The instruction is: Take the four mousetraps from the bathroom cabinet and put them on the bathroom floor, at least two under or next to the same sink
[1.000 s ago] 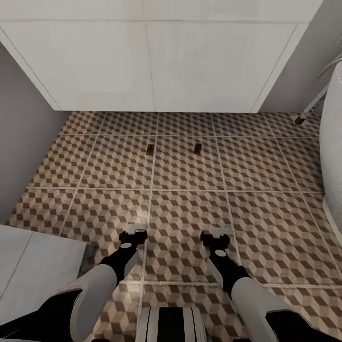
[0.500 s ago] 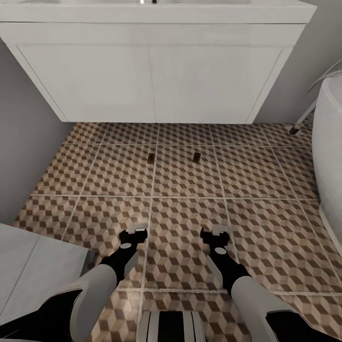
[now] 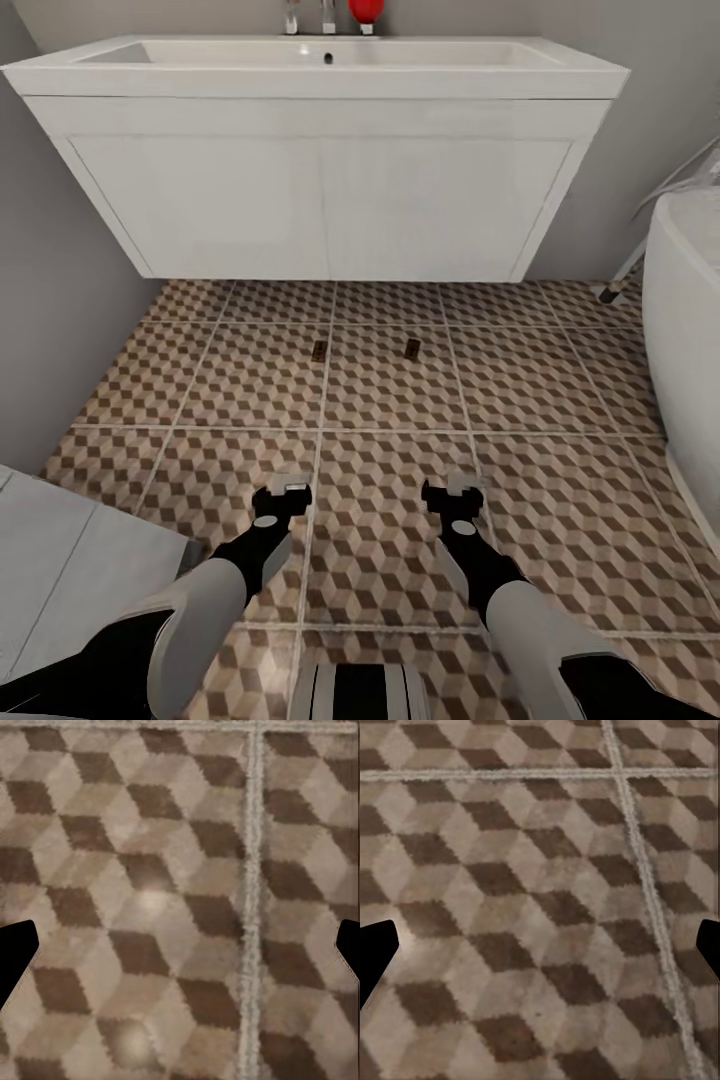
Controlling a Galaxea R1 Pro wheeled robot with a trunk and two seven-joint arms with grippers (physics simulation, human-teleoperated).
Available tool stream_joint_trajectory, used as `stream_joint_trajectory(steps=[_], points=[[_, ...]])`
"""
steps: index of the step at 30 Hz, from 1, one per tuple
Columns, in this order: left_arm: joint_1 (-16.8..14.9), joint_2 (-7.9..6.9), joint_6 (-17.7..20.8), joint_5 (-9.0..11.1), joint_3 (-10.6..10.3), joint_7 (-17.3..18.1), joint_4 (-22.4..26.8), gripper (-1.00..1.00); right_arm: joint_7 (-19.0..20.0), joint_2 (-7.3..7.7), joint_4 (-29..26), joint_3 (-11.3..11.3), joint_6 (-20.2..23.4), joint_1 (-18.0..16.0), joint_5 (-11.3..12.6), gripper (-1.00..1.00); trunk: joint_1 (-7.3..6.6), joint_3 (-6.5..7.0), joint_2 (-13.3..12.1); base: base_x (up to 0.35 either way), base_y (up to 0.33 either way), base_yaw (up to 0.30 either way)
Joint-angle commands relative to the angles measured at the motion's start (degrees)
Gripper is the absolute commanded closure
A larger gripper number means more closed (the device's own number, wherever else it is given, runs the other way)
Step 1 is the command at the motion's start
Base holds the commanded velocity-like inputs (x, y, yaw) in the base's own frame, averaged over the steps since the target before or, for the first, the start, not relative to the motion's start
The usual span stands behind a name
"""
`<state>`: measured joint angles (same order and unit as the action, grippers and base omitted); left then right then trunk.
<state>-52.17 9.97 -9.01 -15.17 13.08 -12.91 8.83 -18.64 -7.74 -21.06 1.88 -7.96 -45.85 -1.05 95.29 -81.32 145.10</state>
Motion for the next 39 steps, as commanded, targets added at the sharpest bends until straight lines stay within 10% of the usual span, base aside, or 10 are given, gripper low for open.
stream_joint_trajectory(steps=[1,39], points=[[-0.04,0.03,-0.24,-0.59,0.45,-0.18,-0.15,-1.0,-0.36,0.01,0.06,0.24,-0.07,-0.03,-0.15,-1.0,-0.03,0.19,0.0,0.0,0.0,0.0],[-0.04,-0.16,-0.66,2.22,0.53,-0.5,-2.64,-1.0,0.46,1.05,2.94,0.48,-0.13,0.39,-0.16,-1.0,-1.01,8.61,-0.51,0.0,0.0,0.0]])
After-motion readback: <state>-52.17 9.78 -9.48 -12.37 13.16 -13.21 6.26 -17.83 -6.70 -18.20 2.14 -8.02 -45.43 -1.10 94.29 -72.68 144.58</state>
